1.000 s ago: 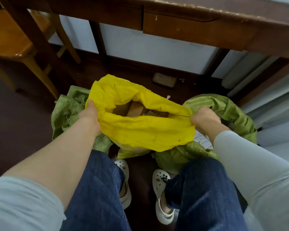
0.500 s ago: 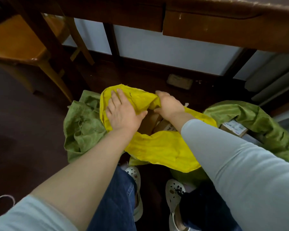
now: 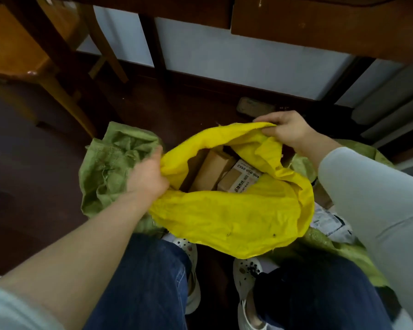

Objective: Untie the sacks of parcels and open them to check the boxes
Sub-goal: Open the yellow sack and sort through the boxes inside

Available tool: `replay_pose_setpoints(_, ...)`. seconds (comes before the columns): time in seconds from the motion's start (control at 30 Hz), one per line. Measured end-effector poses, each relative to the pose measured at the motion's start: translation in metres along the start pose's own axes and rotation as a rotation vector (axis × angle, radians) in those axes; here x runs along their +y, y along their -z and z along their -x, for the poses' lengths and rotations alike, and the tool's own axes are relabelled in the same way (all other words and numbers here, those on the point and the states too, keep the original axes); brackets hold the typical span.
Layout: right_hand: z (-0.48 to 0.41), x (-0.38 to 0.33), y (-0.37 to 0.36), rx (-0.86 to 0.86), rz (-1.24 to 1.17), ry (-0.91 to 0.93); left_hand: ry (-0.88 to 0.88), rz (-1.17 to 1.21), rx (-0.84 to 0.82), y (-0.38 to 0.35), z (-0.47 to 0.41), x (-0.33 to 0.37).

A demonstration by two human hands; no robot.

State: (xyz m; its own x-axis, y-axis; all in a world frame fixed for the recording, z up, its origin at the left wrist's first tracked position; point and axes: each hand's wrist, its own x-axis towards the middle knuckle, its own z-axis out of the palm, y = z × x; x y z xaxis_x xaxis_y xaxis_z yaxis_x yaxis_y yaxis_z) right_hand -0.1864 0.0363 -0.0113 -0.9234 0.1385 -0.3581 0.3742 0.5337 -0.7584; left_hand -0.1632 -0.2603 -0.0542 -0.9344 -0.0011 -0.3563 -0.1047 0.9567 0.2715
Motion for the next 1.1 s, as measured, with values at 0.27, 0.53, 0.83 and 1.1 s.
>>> replay_pose_setpoints(0.27,-0.007,-0.003,-0.017,-0.059,-0.357,-0.135,-0.198,0.232,0.015,0.008,-0.025,0.048)
replay_pose_setpoints(0.53,-0.036,0.006,-0.030,0.037,0.027,-0.180,0.260,0.864,-0.184,0.010,-0.049,0.025)
replay_pose_setpoints(0.83,-0.004,-0.035,-0.074,-0.022,0.528,0.274,0.659,1.262,-0.285,-0.004,-0.055,0.012)
replay_pose_setpoints(1.1,0.065,-0.054,-0.121,-0.765,0.643,0.029,0.215,0.441,0.235,0.012,-0.012,0.007)
